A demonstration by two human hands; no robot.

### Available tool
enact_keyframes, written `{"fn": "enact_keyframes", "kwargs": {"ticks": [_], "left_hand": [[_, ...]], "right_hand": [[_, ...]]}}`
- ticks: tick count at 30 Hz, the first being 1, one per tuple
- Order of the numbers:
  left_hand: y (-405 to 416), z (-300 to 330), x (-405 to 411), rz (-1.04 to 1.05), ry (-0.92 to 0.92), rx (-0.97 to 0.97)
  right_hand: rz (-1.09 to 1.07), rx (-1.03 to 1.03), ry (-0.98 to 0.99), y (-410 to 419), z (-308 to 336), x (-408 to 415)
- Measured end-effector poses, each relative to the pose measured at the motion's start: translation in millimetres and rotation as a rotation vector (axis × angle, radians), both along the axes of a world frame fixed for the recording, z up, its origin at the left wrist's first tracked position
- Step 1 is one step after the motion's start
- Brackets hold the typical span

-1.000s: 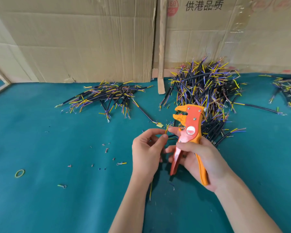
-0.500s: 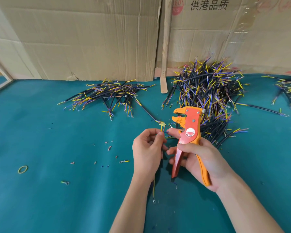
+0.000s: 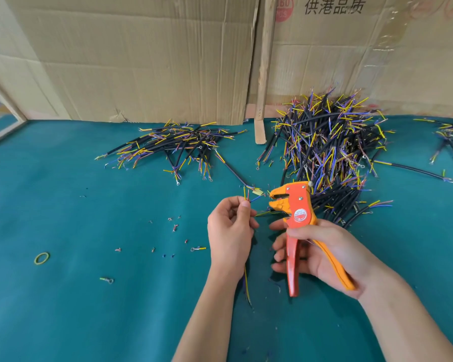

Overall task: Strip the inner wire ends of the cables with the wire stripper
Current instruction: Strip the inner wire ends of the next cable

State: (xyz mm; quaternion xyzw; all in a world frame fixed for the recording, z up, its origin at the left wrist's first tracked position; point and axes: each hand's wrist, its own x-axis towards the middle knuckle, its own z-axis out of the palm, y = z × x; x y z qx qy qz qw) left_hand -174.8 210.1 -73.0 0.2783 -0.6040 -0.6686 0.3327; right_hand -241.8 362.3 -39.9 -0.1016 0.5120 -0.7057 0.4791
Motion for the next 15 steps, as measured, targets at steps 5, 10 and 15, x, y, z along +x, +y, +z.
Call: {"fn": "enact_keyframes", "kwargs": {"ticks": [5,10,15], "left_hand": [[-0.5,-3.3,-1.8,-0.022,-0.027,-0.033],[-2.2,-7.3,-2.8,-0.038,-0.054,-0.102],[-1.1,-8.6,-3.1,-0.043,-0.061,-0.157]], "right_hand": [[0.049,0.028,0.012,-0.9,0.4,3.2],[0.057,0.004,0.034,-2.1,-0.7,5.1],[0.062,0.017,0.061,-3.0,-0.5,4.7]]}}
